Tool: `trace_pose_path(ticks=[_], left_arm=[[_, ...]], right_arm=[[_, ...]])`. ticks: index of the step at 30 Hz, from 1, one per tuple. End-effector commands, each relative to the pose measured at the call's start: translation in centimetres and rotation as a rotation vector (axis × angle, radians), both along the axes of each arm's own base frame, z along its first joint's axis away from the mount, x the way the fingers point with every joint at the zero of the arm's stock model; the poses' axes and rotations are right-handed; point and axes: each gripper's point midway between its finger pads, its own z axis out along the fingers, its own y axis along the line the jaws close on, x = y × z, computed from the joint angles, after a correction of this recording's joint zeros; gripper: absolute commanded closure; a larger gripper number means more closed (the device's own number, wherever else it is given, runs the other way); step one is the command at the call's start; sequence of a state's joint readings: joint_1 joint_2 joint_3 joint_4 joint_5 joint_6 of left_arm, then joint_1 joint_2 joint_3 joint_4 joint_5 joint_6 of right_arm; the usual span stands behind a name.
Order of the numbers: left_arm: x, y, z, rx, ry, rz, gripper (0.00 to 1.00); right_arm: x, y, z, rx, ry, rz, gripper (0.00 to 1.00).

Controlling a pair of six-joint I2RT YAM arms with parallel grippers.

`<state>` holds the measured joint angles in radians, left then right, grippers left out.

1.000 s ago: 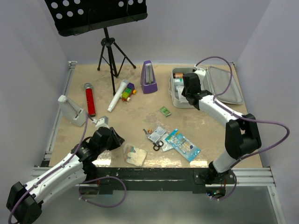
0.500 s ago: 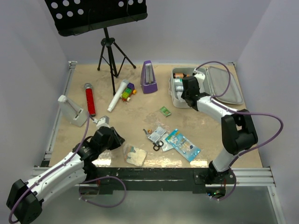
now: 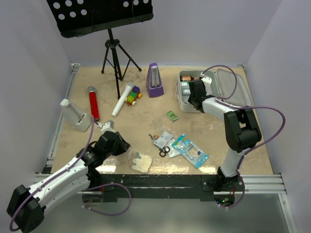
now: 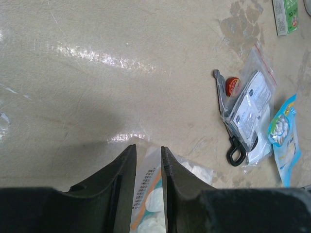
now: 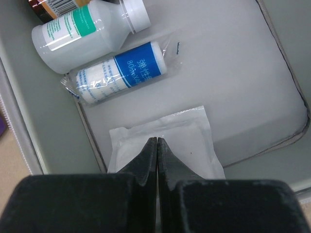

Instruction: Organize the medicine kit

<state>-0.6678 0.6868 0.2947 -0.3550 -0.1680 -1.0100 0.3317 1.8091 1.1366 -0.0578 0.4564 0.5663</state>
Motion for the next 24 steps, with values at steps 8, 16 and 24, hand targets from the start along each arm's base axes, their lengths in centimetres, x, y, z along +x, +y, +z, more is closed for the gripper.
trace_pose_path(ticks=[8,16,24], left_arm=[[0.5,0.1,0.2,0.001,-0.031,0.006,0.69],[0.7,0.3,0.5,0.009,-0.038,0.013,0.69],[0.8,0.0,0.6,0.012,-0.04,-0.001,0.69]], right_arm=[[1.9,0.8,-0.7,0.069,-0.012,-0.002,1.0],[2.6,1.9,-0.4,0.102,-0.022,0.037,1.0],[0.7,2.4,5.2,0.134,-0.121,0.129,0.56]])
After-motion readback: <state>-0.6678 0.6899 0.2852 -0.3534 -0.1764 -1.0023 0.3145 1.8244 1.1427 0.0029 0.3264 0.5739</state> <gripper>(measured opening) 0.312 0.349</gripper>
